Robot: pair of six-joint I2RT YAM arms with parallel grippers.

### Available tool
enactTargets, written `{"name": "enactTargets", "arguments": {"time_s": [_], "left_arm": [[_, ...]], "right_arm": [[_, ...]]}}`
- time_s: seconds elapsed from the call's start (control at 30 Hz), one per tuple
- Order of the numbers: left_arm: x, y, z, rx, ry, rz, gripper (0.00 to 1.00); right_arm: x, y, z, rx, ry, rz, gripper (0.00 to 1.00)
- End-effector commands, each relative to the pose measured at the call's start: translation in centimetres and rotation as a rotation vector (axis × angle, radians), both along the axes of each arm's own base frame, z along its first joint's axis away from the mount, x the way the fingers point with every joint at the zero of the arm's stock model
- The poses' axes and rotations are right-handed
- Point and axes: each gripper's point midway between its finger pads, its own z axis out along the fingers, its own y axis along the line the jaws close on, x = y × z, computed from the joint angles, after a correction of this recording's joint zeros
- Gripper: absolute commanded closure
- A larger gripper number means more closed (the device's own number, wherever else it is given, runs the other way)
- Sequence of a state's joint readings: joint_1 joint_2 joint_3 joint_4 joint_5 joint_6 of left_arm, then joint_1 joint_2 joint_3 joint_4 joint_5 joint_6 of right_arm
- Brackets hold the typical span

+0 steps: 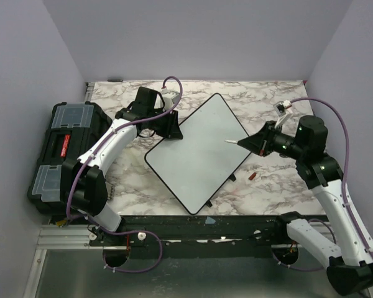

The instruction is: Write a sentence on the whiteboard

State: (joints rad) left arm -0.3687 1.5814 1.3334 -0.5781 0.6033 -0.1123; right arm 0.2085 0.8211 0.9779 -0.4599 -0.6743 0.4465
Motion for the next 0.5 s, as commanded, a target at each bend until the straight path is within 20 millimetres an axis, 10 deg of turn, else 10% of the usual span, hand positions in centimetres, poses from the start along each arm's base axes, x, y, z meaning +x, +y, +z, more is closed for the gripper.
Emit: {"name": "enactTargets", "arguments": {"time_s": [0.0,0.47], "left_arm": [[-2.4,-1.1,-0.8,0.001,0.045,-0.098,1.0],[-2.5,-1.2,-0.3,-0.004,0.036,-0.088,1.0]], "right_arm": [[2.3,2.5,-0.1,-0.048,-0.006,-0.029,0.99],[-1.7,16.5,-1.7,-0.211,-0.21,0.092,0.99]]}}
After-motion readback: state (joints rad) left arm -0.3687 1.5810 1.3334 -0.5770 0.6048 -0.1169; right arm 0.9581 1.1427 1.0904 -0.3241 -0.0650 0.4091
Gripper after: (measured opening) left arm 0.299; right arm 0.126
